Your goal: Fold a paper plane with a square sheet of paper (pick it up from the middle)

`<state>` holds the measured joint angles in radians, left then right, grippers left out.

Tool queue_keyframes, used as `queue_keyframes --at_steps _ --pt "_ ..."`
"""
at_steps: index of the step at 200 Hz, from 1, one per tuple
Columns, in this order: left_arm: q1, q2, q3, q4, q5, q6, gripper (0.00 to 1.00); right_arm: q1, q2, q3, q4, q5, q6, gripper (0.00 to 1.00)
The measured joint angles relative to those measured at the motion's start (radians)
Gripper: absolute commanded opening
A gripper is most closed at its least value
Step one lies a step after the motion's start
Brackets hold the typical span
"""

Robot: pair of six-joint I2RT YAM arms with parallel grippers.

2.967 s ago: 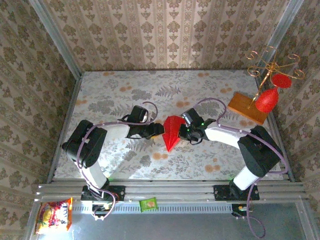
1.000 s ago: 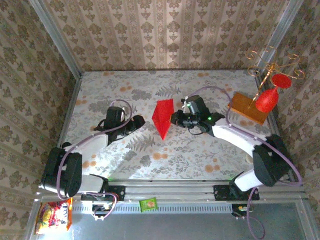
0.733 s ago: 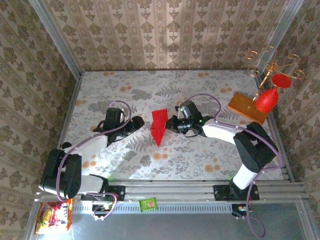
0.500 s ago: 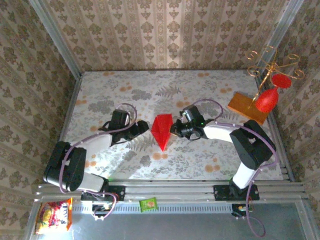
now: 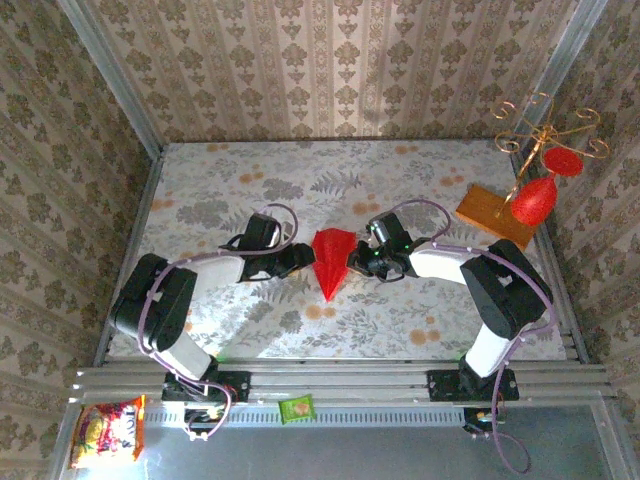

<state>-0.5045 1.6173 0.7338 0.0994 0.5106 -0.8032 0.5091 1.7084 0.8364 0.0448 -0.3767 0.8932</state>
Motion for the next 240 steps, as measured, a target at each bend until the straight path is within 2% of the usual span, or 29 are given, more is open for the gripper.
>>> queue_keyframes --at_steps 54,86,104,133,179,203,240 --pt "0.000 0.084 0.056 0.011 0.006 0.016 0.31 0.000 0.000 0.000 0.000 0.002 0.000 0.10" --pt "0.000 0.121 0.075 0.023 0.021 0.018 0.25 -0.001 0.000 0.000 0.000 0.002 0.000 0.11" --pt "0.001 0.143 0.092 0.030 0.026 0.019 0.20 -0.001 0.000 0.000 0.000 0.002 -0.001 0.13" --pt "0.002 0.160 0.100 0.038 0.029 0.018 0.12 -0.004 0.000 0.000 0.002 0.003 -0.004 0.24" --pt "0.002 0.160 0.106 0.041 0.029 0.019 0.10 -0.014 0.023 0.008 0.005 0.006 -0.003 0.29" --pt "0.002 0.160 0.106 0.041 0.029 0.019 0.09 -0.015 0.054 0.024 0.005 0.007 -0.004 0.27" --pt "0.003 0.156 0.106 0.034 0.024 0.021 0.07 -0.017 0.079 0.040 0.013 0.011 -0.004 0.13"
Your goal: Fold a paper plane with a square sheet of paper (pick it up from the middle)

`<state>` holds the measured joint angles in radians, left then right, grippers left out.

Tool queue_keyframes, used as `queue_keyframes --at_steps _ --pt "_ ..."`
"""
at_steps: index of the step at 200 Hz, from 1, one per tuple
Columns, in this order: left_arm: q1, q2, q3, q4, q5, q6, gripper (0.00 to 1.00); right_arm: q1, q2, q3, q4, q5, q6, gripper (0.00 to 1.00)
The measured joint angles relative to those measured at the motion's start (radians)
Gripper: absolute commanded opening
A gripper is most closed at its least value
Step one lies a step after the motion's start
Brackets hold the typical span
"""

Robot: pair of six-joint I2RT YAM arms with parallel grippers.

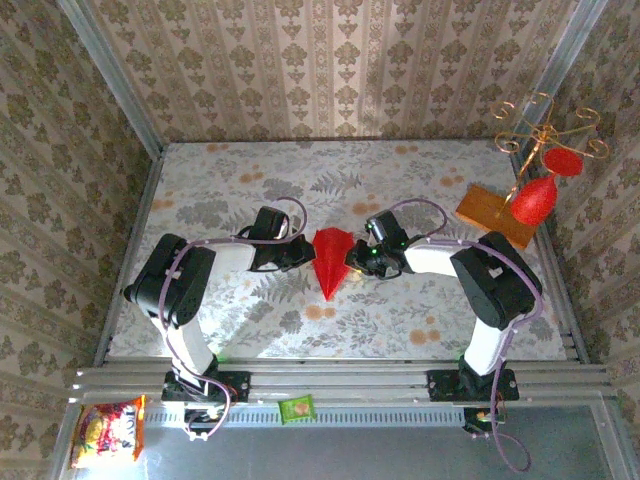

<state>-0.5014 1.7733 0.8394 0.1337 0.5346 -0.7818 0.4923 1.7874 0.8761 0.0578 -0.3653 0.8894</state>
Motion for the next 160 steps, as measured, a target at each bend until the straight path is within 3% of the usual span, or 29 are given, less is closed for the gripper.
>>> queue_keyframes --at_steps 78,160 --pt "0.000 -0.192 0.000 -0.134 -0.121 0.033 0.05 0.001 -0.063 0.000 0.016 0.007 -0.003 0.09" --pt "0.000 -0.129 -0.002 -0.167 -0.184 0.017 0.06 0.004 -0.016 0.019 0.014 0.019 -0.010 0.11"
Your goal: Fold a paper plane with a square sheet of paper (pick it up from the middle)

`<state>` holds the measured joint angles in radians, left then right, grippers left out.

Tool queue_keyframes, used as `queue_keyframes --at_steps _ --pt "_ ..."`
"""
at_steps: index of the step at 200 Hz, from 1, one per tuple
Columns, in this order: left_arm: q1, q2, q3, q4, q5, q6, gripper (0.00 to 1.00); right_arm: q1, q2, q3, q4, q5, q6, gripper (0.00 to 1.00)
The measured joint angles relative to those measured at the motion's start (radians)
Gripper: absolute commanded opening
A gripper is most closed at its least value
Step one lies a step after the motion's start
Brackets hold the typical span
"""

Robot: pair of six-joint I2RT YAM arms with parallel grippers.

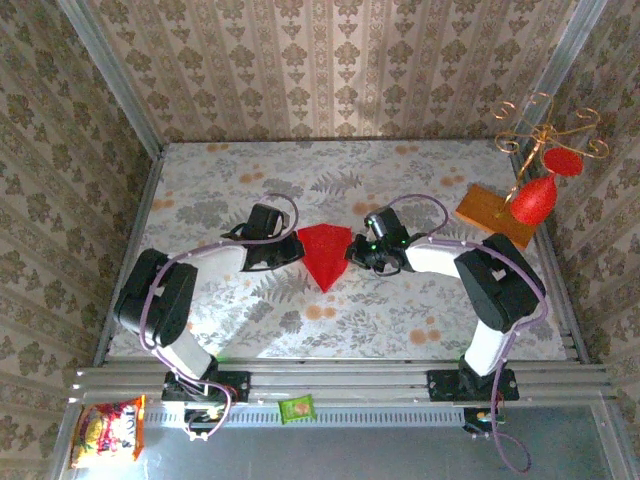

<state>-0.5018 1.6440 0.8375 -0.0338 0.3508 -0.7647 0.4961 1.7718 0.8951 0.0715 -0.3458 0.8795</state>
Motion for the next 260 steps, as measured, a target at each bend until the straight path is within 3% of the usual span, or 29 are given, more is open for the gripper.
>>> queue_keyframes --at_steps 20,80,138,170,260 --pt "0.000 0.026 -0.001 0.000 0.000 -0.010 0.06 0.005 0.028 0.026 -0.021 0.003 -0.017 0.16" --pt "-0.001 0.037 -0.004 0.013 0.000 -0.033 0.06 0.051 -0.027 0.081 -0.184 0.107 -0.072 0.45" --pt "-0.001 0.037 -0.004 0.021 0.006 -0.048 0.06 0.237 -0.108 0.150 -0.338 0.281 -0.127 0.69" --pt "-0.001 0.037 -0.004 0.023 0.012 -0.048 0.06 0.307 -0.061 0.188 -0.363 0.317 -0.134 0.69" --pt "-0.001 0.037 -0.004 0.023 0.026 -0.048 0.06 0.309 0.097 0.303 -0.369 0.319 -0.160 0.59"
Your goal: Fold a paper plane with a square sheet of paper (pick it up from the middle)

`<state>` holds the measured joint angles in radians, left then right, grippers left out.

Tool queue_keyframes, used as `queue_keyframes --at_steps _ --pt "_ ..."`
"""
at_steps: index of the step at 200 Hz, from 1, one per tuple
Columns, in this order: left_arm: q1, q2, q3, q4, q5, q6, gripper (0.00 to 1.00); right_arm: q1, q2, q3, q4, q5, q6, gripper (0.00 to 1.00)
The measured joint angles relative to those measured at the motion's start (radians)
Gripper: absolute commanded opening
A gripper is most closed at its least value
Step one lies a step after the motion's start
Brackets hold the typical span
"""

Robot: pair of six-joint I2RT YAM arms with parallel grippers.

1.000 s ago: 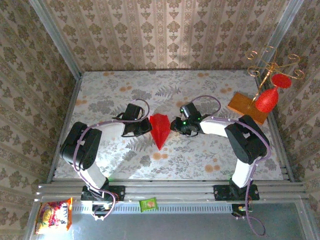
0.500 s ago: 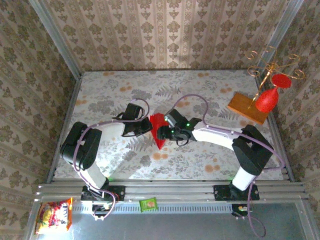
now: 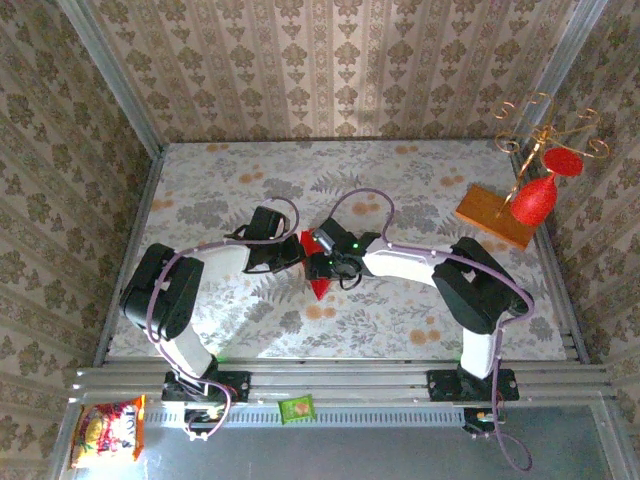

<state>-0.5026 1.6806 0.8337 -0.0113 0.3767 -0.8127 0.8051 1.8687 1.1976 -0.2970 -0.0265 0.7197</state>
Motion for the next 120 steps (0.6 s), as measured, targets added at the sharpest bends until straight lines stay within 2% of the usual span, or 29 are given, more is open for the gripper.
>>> queue_keyframes --at_steps 58,93,120 --pt "0.000 0.000 0.000 0.000 0.012 0.000 0.09 0.000 0.042 0.027 -0.015 -0.002 -0.010 0.47" --pt "0.016 -0.001 -0.002 -0.001 0.020 -0.006 0.27 0.000 0.067 0.041 -0.038 0.005 -0.009 0.35" --pt "0.066 -0.035 -0.017 -0.013 0.019 0.001 0.42 0.000 0.082 0.062 -0.069 0.021 -0.006 0.33"
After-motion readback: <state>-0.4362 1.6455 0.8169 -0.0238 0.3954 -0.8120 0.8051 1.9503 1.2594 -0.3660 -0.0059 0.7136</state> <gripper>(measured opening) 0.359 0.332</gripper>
